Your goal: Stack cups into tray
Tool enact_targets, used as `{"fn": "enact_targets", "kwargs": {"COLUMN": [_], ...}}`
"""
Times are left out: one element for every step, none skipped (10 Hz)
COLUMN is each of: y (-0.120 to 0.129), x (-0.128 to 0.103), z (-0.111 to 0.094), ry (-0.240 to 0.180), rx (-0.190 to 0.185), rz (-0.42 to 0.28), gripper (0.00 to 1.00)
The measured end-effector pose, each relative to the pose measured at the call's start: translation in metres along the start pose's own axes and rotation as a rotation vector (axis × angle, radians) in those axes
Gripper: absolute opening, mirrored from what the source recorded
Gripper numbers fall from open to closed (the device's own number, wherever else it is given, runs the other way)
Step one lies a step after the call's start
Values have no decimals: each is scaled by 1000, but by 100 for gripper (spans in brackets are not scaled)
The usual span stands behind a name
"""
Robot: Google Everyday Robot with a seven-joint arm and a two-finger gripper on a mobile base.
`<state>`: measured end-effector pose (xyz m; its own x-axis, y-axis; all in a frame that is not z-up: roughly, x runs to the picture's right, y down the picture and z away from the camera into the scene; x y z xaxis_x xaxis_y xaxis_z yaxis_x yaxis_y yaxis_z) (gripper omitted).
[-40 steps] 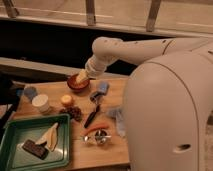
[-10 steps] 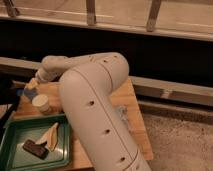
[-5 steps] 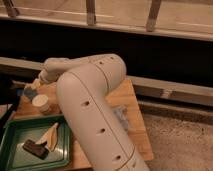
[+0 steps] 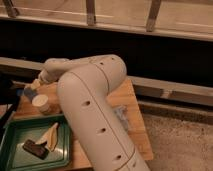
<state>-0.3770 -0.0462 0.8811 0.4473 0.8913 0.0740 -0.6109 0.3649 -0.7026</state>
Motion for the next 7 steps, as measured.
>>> {"fn": "enact_targets", "kwargs": {"y": [1, 2, 6, 8, 8, 7, 8], "x": [0, -3, -7, -10, -11, -11, -9], "z": [6, 16, 25, 31, 35, 37, 40], "ry": [-3, -9, -14, -19, -22, -21, -18], "rx": [0, 3, 7, 12, 20, 25, 28], "rz": [0, 1, -5, -8, -9, -8, -6], "gripper": [70, 70, 70, 70, 70, 70, 70]}}
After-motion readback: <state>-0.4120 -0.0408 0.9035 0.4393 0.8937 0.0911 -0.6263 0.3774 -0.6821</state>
